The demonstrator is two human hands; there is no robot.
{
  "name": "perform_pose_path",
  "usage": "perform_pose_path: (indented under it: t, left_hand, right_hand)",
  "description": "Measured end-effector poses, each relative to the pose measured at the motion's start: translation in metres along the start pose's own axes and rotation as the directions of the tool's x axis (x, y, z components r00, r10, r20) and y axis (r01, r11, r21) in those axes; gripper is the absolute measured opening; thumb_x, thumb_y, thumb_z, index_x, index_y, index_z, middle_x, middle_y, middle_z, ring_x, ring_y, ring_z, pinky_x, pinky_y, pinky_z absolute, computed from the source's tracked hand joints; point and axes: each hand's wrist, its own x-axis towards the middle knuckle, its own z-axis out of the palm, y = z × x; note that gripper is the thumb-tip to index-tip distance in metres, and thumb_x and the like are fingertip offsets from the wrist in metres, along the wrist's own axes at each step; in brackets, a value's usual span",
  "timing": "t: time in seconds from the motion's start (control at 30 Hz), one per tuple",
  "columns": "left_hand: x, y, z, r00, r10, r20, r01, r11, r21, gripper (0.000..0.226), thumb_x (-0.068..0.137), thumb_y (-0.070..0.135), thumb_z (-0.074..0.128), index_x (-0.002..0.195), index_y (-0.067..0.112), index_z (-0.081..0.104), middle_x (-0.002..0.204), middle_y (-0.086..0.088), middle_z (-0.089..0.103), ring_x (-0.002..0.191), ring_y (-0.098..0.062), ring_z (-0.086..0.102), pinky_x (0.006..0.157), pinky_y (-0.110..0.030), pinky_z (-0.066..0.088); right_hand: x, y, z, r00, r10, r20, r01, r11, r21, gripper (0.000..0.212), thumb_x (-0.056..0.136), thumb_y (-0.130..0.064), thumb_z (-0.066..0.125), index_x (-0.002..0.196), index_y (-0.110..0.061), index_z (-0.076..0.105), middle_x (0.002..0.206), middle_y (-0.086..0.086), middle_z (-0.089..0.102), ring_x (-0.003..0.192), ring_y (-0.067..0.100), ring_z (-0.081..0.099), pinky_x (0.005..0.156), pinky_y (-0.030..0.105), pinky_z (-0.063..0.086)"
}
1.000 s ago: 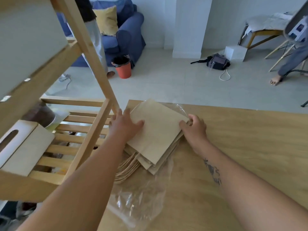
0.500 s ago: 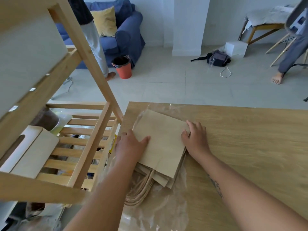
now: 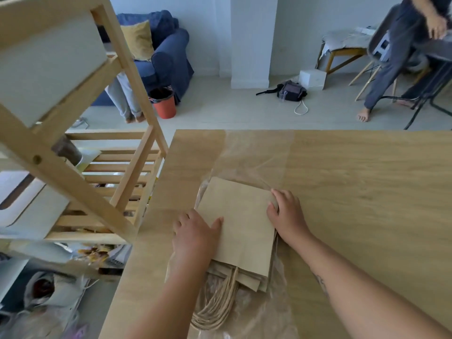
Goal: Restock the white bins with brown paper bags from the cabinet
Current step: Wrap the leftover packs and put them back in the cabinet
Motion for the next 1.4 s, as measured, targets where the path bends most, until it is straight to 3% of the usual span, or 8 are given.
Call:
perform_pose_path:
  t: [0.3, 0.5, 0.73, 0.9, 1.03, 1.2, 1.3, 1.4]
  left_hand:
    - [-0.059, -0.007, 0.003, 0.999, 0.036, -0.035, -0.035, 0.999, 0.018, 0.079, 0.093, 0.065, 0.038, 0.148, 0.010, 0.026, 0.148, -0.010, 0.039, 0.133, -0.032, 0.037, 0.107, -0.044, 0.036]
    - [-0.081, 0.022, 0.014, 0.956, 0.288, -0.050, -0.278, 0.948, 0.153, 0.075, 0.094, 0.067, 0.030, 0.157, 0.033, 0.008, 0.166, 0.000, 0.013, 0.151, -0.031, 0.012, 0.123, -0.046, 0.011]
    - [-0.082, 0.033, 0.043, 0.971, 0.240, -0.004, -0.236, 0.956, 0.176, 0.071, 0.088, 0.074, 0.029, 0.152, 0.046, 0.019, 0.166, 0.009, 0.009, 0.152, -0.027, 0.005, 0.124, -0.045, 0.000]
    - [-0.082, 0.032, 0.044, 0.975, 0.223, -0.004, -0.219, 0.962, 0.162, 0.072, 0.086, 0.076, 0.031, 0.152, 0.048, 0.019, 0.166, 0.013, 0.006, 0.153, -0.022, 0.001, 0.123, -0.041, -0.006]
    - [-0.081, 0.037, 0.044, 0.982, 0.191, -0.014, -0.186, 0.968, 0.171, 0.072, 0.086, 0.076, 0.033, 0.152, 0.050, 0.019, 0.166, 0.015, 0.005, 0.153, -0.021, 0.000, 0.123, -0.040, -0.006]
    - [-0.082, 0.040, 0.042, 0.985, 0.175, 0.001, -0.173, 0.972, 0.157, 0.071, 0.086, 0.076, 0.034, 0.151, 0.051, 0.020, 0.166, 0.015, 0.005, 0.153, -0.020, 0.000, 0.124, -0.040, -0.006]
    - [-0.082, 0.039, 0.041, 0.985, 0.175, 0.009, -0.175, 0.974, 0.142, 0.072, 0.086, 0.075, 0.035, 0.152, 0.049, 0.020, 0.166, 0.014, 0.007, 0.153, -0.020, 0.000, 0.124, -0.041, -0.005]
    - [-0.079, 0.040, 0.032, 0.981, 0.189, 0.052, -0.194, 0.974, 0.116, 0.071, 0.089, 0.071, 0.036, 0.154, 0.046, 0.018, 0.166, 0.011, 0.007, 0.153, -0.021, -0.001, 0.124, -0.043, -0.004]
  right_hand:
    - [-0.049, -0.001, -0.036, 0.989, 0.081, 0.123, -0.100, 0.981, 0.164, 0.052, 0.094, -0.020, 0.053, 0.143, -0.005, 0.044, 0.141, 0.011, 0.045, 0.133, 0.024, 0.039, 0.109, 0.027, 0.027]
    - [-0.015, 0.009, -0.059, 0.966, 0.236, 0.110, -0.260, 0.904, 0.340, 0.056, 0.093, -0.030, 0.058, 0.144, -0.012, 0.044, 0.147, 0.011, 0.042, 0.135, 0.026, 0.041, 0.110, 0.035, 0.034]
    - [0.055, 0.021, -0.067, 0.859, 0.448, 0.248, -0.497, 0.612, 0.615, 0.056, 0.092, -0.027, 0.058, 0.144, -0.011, 0.043, 0.141, 0.007, 0.050, 0.126, 0.025, 0.051, 0.102, 0.033, 0.040]
    - [0.101, 0.021, -0.066, 0.717, 0.541, 0.440, -0.662, 0.330, 0.673, 0.045, 0.083, -0.036, 0.069, 0.119, -0.014, 0.055, 0.113, 0.002, 0.058, 0.089, 0.017, 0.057, 0.085, 0.035, 0.051]
    - [0.126, 0.017, -0.068, 0.723, 0.420, 0.549, -0.662, 0.190, 0.725, 0.012, 0.089, -0.027, 0.067, 0.094, -0.019, 0.059, 0.089, -0.001, 0.058, 0.069, 0.015, 0.054, 0.061, 0.029, 0.045]
    - [0.136, 0.004, -0.095, 0.813, 0.255, 0.524, -0.568, 0.148, 0.809, 0.007, 0.095, -0.022, 0.060, 0.101, -0.023, 0.058, 0.082, -0.001, 0.054, 0.063, 0.016, 0.053, 0.055, 0.028, 0.045]
    - [0.120, -0.015, -0.125, 0.895, 0.096, 0.436, -0.446, 0.257, 0.858, 0.010, 0.095, -0.014, 0.060, 0.097, -0.023, 0.064, 0.104, 0.001, 0.066, 0.077, 0.017, 0.062, 0.056, 0.026, 0.046]
    - [0.083, -0.037, -0.150, 0.929, -0.077, 0.363, -0.299, 0.425, 0.855, 0.010, 0.092, -0.013, 0.063, 0.097, -0.020, 0.066, 0.115, 0.002, 0.067, 0.096, 0.018, 0.065, 0.077, 0.031, 0.052]
